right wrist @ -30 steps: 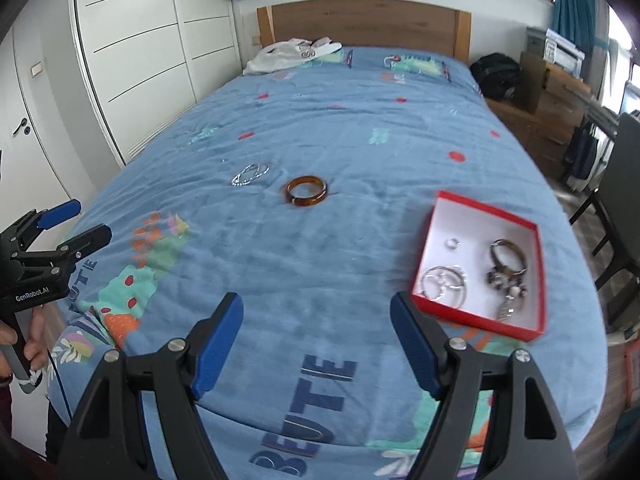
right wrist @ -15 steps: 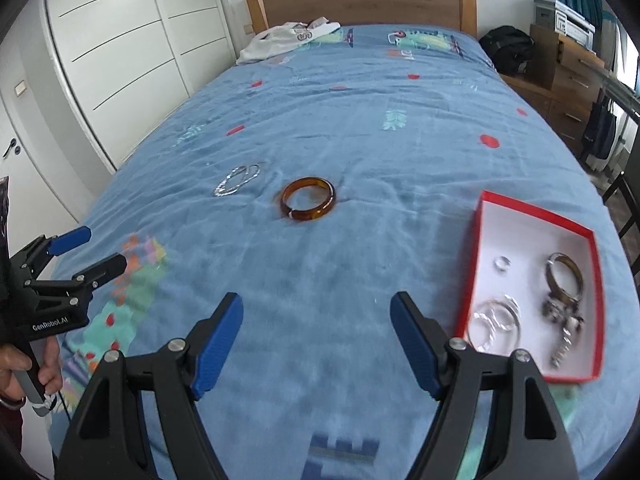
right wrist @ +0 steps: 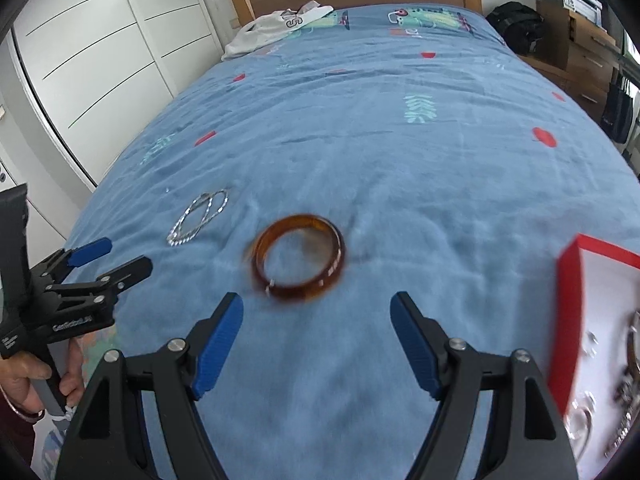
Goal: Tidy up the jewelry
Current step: 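Withdraw both tools toward the silver necklace and amber bangle, then grasp the silver pearl necklace with left tool while right tool grasps the amber bangle, then carry necklace and amber bangle into the red box and open both tools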
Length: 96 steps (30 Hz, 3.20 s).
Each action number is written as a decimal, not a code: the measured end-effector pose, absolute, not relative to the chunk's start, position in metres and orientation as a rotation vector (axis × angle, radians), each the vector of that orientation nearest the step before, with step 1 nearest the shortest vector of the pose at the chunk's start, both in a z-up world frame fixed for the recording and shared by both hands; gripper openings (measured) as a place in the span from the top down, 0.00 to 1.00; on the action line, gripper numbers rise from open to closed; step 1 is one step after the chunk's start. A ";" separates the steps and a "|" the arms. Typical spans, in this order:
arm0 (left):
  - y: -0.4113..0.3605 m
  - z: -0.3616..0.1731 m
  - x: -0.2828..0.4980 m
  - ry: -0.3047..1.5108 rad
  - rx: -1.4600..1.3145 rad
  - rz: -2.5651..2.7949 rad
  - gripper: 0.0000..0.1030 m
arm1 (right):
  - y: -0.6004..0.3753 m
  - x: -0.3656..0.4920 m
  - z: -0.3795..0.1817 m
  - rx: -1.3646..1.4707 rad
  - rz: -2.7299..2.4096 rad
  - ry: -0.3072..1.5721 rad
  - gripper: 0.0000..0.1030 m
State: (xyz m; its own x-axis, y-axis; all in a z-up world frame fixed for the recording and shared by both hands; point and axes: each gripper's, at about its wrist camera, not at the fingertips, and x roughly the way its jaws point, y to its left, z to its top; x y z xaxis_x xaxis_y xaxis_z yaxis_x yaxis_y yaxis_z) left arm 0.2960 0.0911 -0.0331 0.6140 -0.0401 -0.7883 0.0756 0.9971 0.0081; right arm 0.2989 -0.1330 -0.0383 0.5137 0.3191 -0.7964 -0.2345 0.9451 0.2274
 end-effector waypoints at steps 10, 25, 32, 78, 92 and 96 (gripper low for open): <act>0.087 -0.059 0.332 0.932 0.044 -0.102 0.06 | -0.113 0.336 -0.066 0.130 0.380 1.021 0.27; 0.087 -0.078 0.355 0.948 0.039 -0.116 0.07 | -0.080 0.359 -0.089 -0.009 0.333 1.061 0.19; 0.082 -0.075 0.353 0.928 0.055 -0.137 0.29 | -0.082 0.356 -0.088 0.011 0.311 1.062 0.20; -0.248 -0.004 0.256 0.958 0.081 -0.702 0.92 | -0.427 0.275 -0.012 0.002 0.203 1.012 0.24; -0.289 -0.054 0.271 1.059 0.156 -0.587 0.92 | -0.429 0.298 -0.059 -0.158 0.320 1.105 0.24; -0.288 -0.055 0.269 1.044 0.159 -0.567 0.91 | -0.424 0.296 -0.062 -0.192 0.335 1.107 0.24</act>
State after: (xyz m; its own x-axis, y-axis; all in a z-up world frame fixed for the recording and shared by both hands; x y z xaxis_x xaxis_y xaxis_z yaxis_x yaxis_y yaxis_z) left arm 0.2686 -0.2880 -0.0549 0.3746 -0.3670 -0.8515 0.5144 0.8463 -0.1384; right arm 0.2964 -0.4244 -0.0621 0.4043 0.1691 -0.8988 -0.3579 0.9336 0.0146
